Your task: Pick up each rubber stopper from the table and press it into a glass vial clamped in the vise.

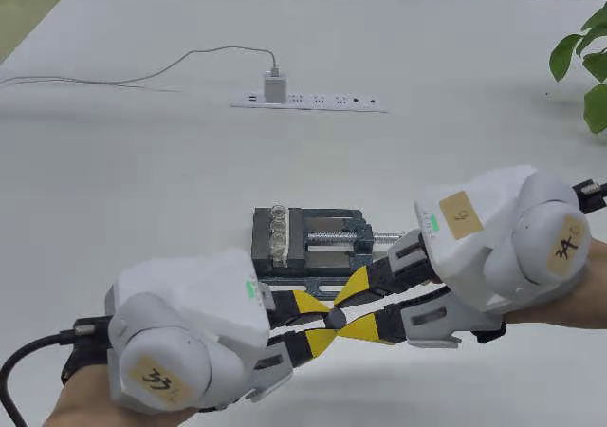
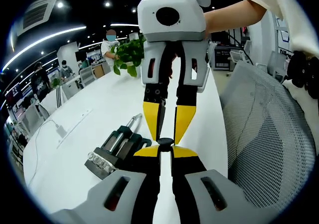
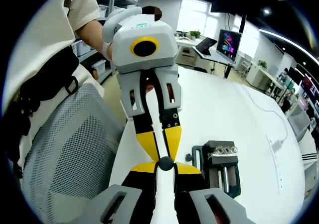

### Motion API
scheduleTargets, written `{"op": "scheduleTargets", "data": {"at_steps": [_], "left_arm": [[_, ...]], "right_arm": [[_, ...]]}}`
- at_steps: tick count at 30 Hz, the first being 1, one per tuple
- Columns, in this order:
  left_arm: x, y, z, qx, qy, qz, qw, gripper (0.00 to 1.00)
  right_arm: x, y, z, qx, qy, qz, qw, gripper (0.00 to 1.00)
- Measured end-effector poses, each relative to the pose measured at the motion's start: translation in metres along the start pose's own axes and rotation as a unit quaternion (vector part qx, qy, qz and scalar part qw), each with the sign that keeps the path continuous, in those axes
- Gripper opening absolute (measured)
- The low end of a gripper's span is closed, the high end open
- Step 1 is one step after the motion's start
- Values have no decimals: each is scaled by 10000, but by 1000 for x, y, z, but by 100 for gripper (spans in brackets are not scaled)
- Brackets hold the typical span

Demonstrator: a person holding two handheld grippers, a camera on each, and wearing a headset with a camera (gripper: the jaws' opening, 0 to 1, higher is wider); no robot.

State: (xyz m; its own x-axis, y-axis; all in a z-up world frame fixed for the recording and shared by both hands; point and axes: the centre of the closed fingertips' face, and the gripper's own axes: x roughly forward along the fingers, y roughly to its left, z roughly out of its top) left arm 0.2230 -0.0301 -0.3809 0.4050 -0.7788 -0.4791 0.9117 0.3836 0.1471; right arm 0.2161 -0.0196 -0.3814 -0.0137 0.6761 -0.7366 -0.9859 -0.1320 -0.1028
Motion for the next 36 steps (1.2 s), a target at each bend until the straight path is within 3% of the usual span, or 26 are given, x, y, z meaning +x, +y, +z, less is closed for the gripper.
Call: {"op": "scheduleTargets", "data": {"at_steps": [6,10,19,26,29,36], "left_arm": [[1,-2,1,93,9,32,10000,4],[2,-3,2,503,158,97,9986,3],[3,-3,1,902,254,91,9956,3],[3,-3,-1,603,211,109,9979,4],[4,-4,-4,294,134,122,9994,4],[0,-1,-5,-131,-60,281,9995,8]], "right_arm": [[-1,1,0,118,22,7,9999,9],[-2,1,-1,174,71,-1,9998,9],[-3,2,-2,231,152,27,9996,8],[-1,2,-3,302,181,45,9994,7],[1,4,-4,259,235,122,9993,7],[4,2,-5,103,396,185,9990,7]]}}
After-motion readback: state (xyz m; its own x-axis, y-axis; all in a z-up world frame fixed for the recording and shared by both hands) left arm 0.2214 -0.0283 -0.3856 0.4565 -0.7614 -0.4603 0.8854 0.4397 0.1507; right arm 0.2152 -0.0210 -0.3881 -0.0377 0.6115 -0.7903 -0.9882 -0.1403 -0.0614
